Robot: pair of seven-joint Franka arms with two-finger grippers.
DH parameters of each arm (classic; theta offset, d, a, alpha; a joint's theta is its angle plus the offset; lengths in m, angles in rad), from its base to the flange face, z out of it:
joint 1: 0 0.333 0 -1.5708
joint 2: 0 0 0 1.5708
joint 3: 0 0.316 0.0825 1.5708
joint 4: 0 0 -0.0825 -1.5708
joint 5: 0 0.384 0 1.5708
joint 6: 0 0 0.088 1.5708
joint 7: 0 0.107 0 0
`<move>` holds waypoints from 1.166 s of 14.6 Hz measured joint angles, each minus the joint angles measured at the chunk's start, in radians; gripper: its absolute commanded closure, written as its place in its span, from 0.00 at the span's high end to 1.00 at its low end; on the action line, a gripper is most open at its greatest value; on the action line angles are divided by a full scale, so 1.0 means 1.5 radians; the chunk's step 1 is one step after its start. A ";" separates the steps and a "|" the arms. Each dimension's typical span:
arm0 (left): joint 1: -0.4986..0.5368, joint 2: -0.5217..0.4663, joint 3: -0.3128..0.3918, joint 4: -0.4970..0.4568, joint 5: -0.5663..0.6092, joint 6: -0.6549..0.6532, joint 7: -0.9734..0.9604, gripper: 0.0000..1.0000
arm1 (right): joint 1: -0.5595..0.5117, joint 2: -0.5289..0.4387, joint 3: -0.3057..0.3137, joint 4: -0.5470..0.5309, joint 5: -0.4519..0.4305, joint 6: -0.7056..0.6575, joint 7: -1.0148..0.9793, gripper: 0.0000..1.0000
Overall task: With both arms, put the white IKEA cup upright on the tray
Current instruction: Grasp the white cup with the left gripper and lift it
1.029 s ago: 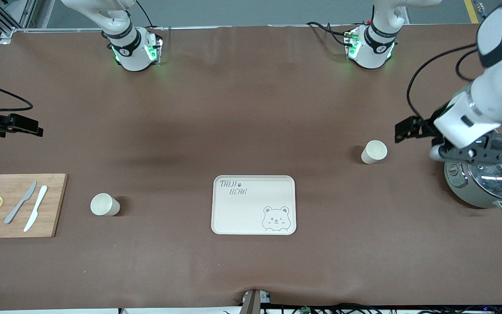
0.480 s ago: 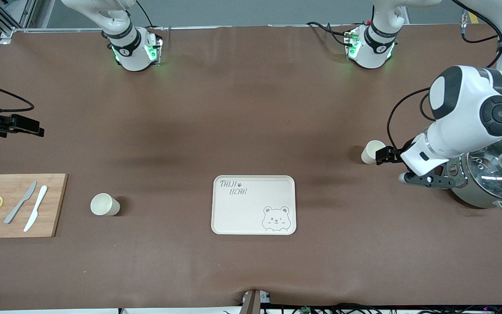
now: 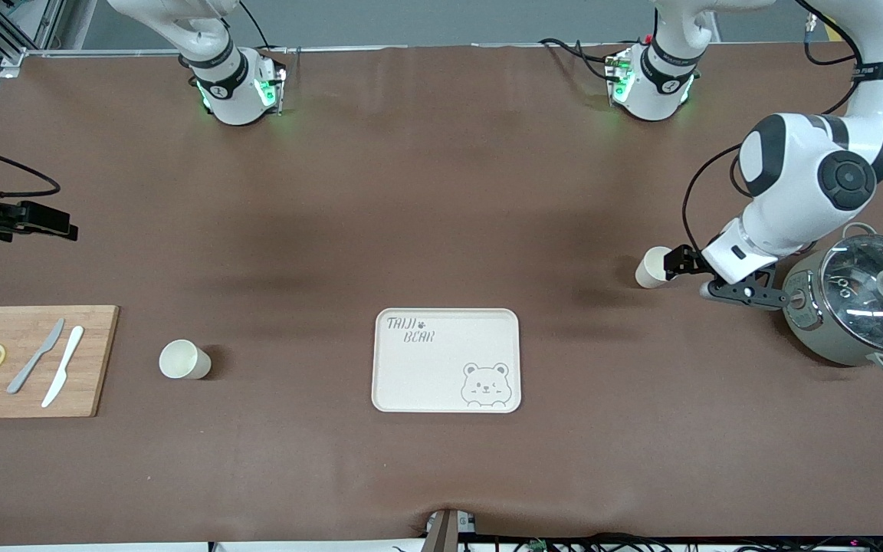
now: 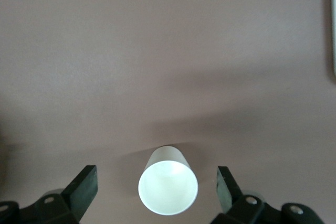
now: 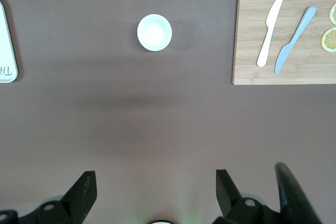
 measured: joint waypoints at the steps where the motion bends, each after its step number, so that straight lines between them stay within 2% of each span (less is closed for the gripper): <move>1: 0.001 -0.001 0.000 -0.025 0.000 0.030 0.002 1.00 | 0.000 0.000 0.000 0.000 0.000 0.000 0.000 1.00; 8: 0.012 0.005 0.000 -0.116 0.000 0.139 0.015 1.00 | 0.000 0.000 0.001 -0.002 0.000 0.000 0.000 1.00; 17: 0.026 0.028 0.000 -0.161 0.000 0.222 0.031 1.00 | 0.000 0.000 0.001 -0.003 0.000 0.000 0.000 1.00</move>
